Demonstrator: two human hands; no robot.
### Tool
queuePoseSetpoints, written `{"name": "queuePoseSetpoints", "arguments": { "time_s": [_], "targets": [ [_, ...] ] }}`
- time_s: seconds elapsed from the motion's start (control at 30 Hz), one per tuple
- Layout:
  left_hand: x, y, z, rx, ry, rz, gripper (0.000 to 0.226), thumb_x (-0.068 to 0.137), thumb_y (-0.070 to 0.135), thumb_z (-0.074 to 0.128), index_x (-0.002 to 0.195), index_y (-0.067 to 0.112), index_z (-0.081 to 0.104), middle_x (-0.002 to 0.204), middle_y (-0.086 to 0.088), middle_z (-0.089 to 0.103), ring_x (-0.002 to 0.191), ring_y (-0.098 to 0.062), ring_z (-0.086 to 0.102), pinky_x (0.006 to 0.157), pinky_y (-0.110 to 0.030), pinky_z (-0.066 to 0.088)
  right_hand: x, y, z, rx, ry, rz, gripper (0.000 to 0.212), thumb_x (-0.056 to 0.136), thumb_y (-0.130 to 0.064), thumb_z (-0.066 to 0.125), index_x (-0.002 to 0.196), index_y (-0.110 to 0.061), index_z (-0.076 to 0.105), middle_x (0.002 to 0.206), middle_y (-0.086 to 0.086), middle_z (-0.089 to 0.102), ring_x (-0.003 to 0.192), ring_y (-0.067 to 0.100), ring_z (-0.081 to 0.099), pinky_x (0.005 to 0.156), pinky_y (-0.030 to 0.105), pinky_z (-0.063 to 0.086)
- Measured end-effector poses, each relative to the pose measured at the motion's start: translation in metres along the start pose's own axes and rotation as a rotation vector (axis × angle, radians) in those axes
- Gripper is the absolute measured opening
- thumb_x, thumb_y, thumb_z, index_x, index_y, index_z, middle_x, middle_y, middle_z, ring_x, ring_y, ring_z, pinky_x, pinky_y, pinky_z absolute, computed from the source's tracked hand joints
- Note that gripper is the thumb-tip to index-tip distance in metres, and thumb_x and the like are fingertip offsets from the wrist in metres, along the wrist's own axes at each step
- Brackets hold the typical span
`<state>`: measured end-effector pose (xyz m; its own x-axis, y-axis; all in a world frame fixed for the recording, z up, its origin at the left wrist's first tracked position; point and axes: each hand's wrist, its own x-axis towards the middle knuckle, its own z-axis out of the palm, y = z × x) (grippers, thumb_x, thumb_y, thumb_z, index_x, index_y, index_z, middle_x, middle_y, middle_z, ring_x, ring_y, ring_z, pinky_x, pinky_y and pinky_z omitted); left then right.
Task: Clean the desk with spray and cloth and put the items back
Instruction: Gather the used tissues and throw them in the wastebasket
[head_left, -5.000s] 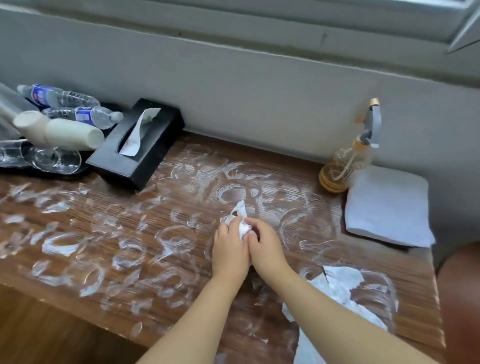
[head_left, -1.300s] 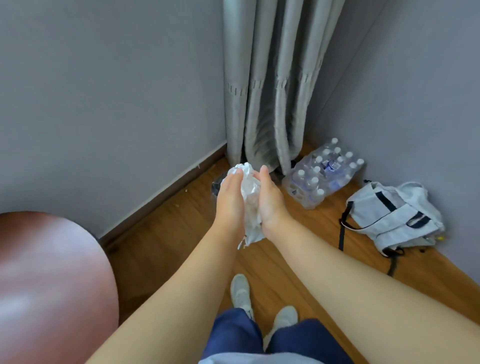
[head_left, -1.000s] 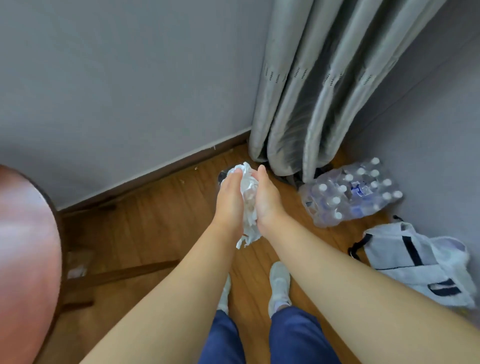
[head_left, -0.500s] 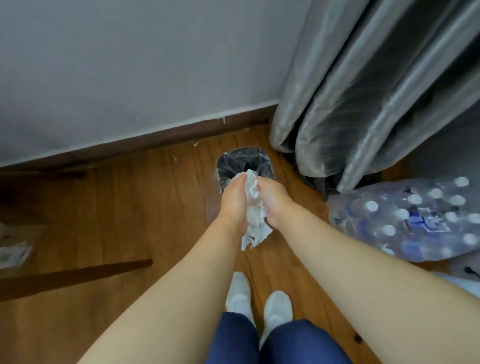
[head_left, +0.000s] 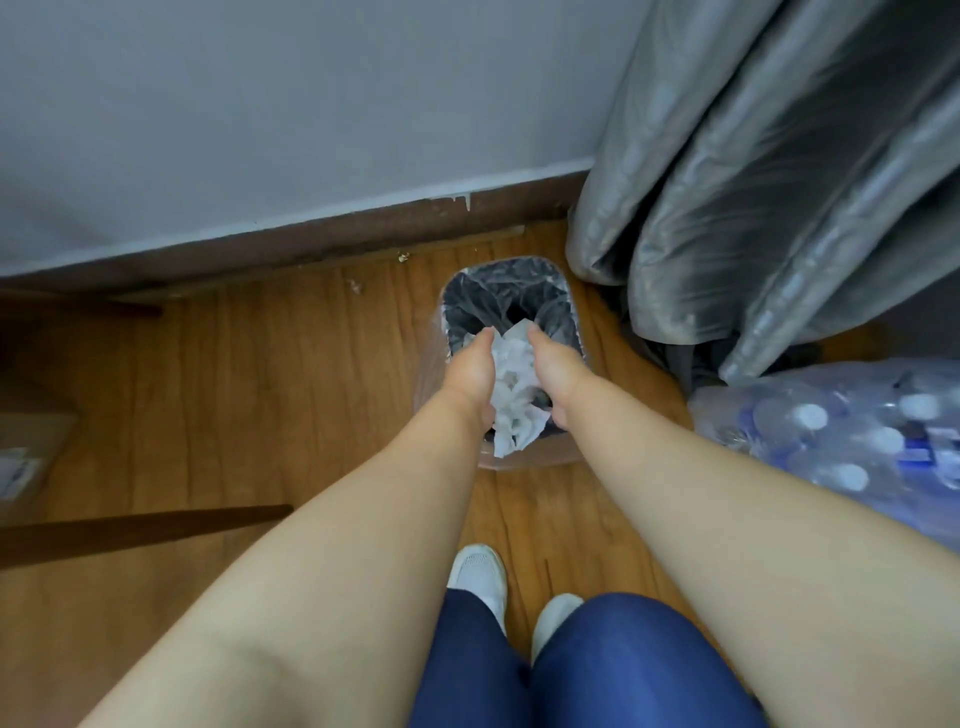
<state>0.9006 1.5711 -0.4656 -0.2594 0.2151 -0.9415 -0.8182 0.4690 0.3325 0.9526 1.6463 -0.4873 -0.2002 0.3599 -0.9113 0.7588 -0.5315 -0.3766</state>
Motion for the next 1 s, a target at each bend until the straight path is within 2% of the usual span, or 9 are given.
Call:
{"name": "queuePoseSetpoints", "arguments": {
  "time_s": [0.1, 0.2, 0.33, 0.43, 0.53, 0.6, 0.7, 0.87, 1.0],
  "targets": [
    [-0.042, 0.005, -0.007, 0.045, 0.034, 0.033, 0.045, 0.099, 0.044, 0.048, 0.13, 0.013, 0.059, 0.115, -0.005, 0.07, 0.094, -0.025, 0.068, 0.081, -0.034, 0.056, -0.043, -0.003, -0.016, 0.035, 0.018, 0.002, 0.056, 0.095, -0.051, 0.043, 0.14, -0.017, 0.042, 0.138, 0.004, 0.05, 0.118, 0.025, 0.05, 0.095, 0.035, 0.041],
    [-0.091, 0.009, -0.014, 0.093, 0.054, 0.094, 0.037, 0.102, 0.036, 0.047, 0.128, 0.011, 0.057, 0.1, 0.001, 0.066, 0.079, -0.016, 0.061, 0.064, -0.028, 0.048, -0.089, -0.011, -0.031, -0.034, 0.026, -0.045, 0.056, 0.094, -0.045, 0.047, 0.142, -0.015, 0.042, 0.141, 0.004, 0.049, 0.123, 0.025, 0.049, 0.1, 0.037, 0.041],
    [-0.167, 0.014, -0.029, 0.283, 0.117, 0.144, 0.019, 0.1, 0.027, 0.049, 0.108, 0.013, 0.06, 0.121, -0.008, 0.065, 0.1, -0.023, 0.058, 0.085, -0.033, 0.044, -0.161, -0.021, -0.052, -0.183, -0.018, -0.064, 0.041, 0.098, -0.027, 0.045, 0.134, -0.006, 0.048, 0.134, 0.014, 0.056, 0.123, 0.031, 0.053, 0.103, 0.039, 0.043],
    [-0.224, 0.012, -0.046, 0.445, 0.132, 0.148, 0.035, 0.1, 0.029, 0.049, 0.126, 0.009, 0.061, 0.134, -0.011, 0.062, 0.121, -0.029, 0.059, 0.098, -0.036, 0.043, -0.218, -0.026, -0.064, -0.399, -0.027, -0.112, 0.034, 0.099, -0.021, 0.042, 0.123, -0.001, 0.056, 0.125, 0.017, 0.062, 0.118, 0.031, 0.057, 0.09, 0.037, 0.049],
    [-0.272, 0.003, -0.07, 0.551, 0.139, 0.121, 0.04, 0.099, 0.028, 0.051, 0.129, 0.002, 0.058, 0.125, -0.016, 0.065, 0.12, -0.032, 0.061, 0.107, -0.039, 0.045, -0.269, -0.027, -0.07, -0.686, -0.055, -0.152, 0.035, 0.098, -0.017, 0.041, 0.122, 0.003, 0.058, 0.124, 0.021, 0.06, 0.116, 0.035, 0.056, 0.098, 0.039, 0.046],
    [-0.305, -0.006, -0.086, 0.552, 0.144, 0.121, 0.036, 0.099, 0.023, 0.054, 0.122, -0.004, 0.06, 0.103, -0.014, 0.068, 0.106, -0.03, 0.066, 0.101, -0.04, 0.051, -0.301, -0.024, -0.074, -0.871, -0.074, -0.172, 0.035, 0.097, -0.017, 0.044, 0.123, 0.0, 0.06, 0.124, 0.019, 0.061, 0.117, 0.034, 0.056, 0.096, 0.037, 0.045],
    [-0.358, -0.022, -0.11, 0.53, 0.17, 0.122, 0.025, 0.101, 0.018, 0.052, 0.117, 0.0, 0.06, 0.085, -0.006, 0.062, 0.085, -0.023, 0.062, 0.072, -0.024, 0.049, -0.346, -0.018, -0.076, -1.125, -0.101, -0.22, 0.034, 0.097, -0.021, 0.042, 0.121, -0.006, 0.061, 0.123, 0.014, 0.061, 0.114, 0.03, 0.056, 0.092, 0.032, 0.043],
    [-0.427, -0.072, -0.174, 0.465, 0.262, 0.134, 0.016, 0.102, 0.018, 0.049, 0.109, 0.008, 0.059, 0.094, -0.007, 0.063, 0.074, -0.012, 0.059, 0.062, -0.016, 0.043, -0.399, -0.005, -0.064, -1.423, -0.128, -0.305, 0.037, 0.099, -0.022, 0.038, 0.129, -0.01, 0.056, 0.129, 0.008, 0.058, 0.116, 0.025, 0.055, 0.096, 0.032, 0.045],
    [-0.468, -0.129, -0.24, 0.361, 0.382, 0.086, 0.021, 0.101, 0.018, 0.05, 0.112, 0.004, 0.061, 0.087, -0.004, 0.064, 0.08, -0.017, 0.061, 0.069, -0.021, 0.047, -0.43, 0.009, -0.034, -1.64, -0.186, -0.335, 0.039, 0.101, -0.017, 0.036, 0.137, -0.006, 0.048, 0.138, 0.009, 0.051, 0.125, 0.025, 0.049, 0.101, 0.03, 0.041]
  ]
}}
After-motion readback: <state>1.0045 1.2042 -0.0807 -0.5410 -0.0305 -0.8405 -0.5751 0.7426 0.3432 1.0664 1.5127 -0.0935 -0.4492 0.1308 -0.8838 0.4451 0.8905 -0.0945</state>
